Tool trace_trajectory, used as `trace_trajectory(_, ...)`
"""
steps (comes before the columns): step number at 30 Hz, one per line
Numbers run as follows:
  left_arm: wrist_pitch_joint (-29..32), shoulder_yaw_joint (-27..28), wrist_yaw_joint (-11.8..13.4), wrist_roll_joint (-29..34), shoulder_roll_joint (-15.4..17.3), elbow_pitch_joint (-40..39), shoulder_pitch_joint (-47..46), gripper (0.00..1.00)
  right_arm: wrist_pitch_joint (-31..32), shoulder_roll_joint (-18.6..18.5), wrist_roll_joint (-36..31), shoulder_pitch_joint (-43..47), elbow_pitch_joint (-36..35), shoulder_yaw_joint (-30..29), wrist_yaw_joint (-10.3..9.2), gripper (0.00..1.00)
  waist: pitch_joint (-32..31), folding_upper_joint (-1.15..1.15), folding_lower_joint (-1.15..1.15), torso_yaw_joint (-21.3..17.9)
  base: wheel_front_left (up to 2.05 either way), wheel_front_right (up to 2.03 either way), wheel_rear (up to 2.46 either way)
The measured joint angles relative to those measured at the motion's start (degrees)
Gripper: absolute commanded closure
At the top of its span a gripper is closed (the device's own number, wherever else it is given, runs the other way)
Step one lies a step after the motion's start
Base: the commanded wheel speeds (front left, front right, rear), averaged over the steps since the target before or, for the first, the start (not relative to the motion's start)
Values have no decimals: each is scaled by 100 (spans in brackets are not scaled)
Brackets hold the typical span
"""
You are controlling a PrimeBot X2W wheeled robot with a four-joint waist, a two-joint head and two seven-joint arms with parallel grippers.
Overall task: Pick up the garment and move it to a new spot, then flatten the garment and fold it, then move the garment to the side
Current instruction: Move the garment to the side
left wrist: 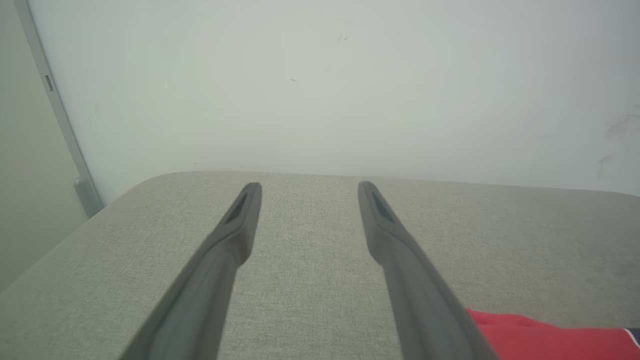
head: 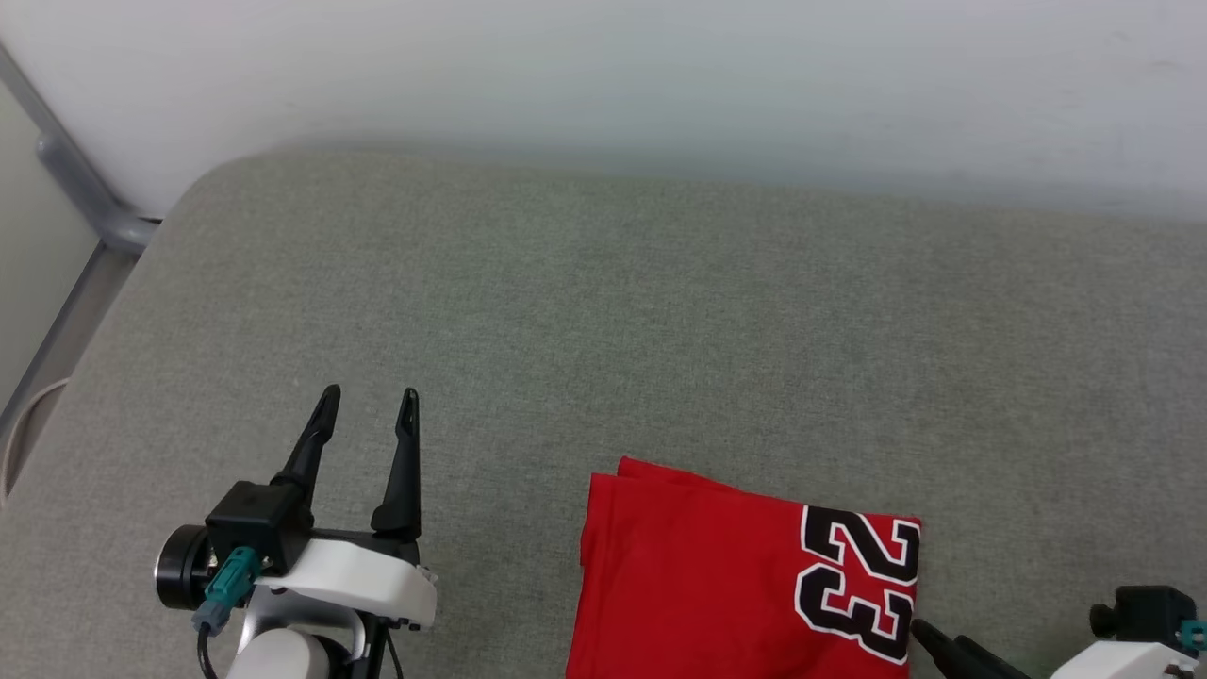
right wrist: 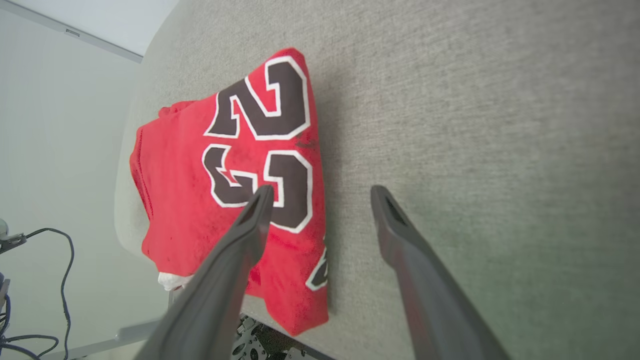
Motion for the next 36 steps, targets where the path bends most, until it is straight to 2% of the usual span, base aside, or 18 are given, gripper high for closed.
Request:
trace_trajectory(12,0,167,-199,156,-297,69,-303,0,-232,-465,597,-637,987,970,8,0,615,0,0,379,0,0,0)
trace_trajectory(13,0,194,-214,171,-311,75,-308,0,-272,-493,632,-689,1039,1051,10,38,646,0,0,398,0,0,0)
trace_trajectory(14,0,223,-221,200,-328,87,-308,0,-308,-514,673,-721,1084,1134,14,38,671,0,0,413,0,0,0)
trace_trajectory(15,0,255,-241,211,-347,93,-308,0,-326,-536,714,-767,1123,1201,14,66,688,0,0,422,0,0,0)
trace_trajectory(16,0,283,-254,231,-367,100,-308,0,-369,-587,719,-812,1143,1301,14,100,697,0,0,422,0,0,0)
trace_trajectory(22,0,393,-353,342,-447,188,-272,0,-561,-781,784,-929,1137,1675,4,100,553,0,0,358,0,0,0)
trace_trajectory(27,0,501,-414,414,-444,223,-182,0,-672,-1073,552,-942,869,1839,1,100,346,0,0,202,0,0,0)
trace_trajectory(36,1,575,-393,511,-454,99,18,0,-479,-1724,-286,-1072,424,1700,0,100,184,0,0,-501,0,0,0)
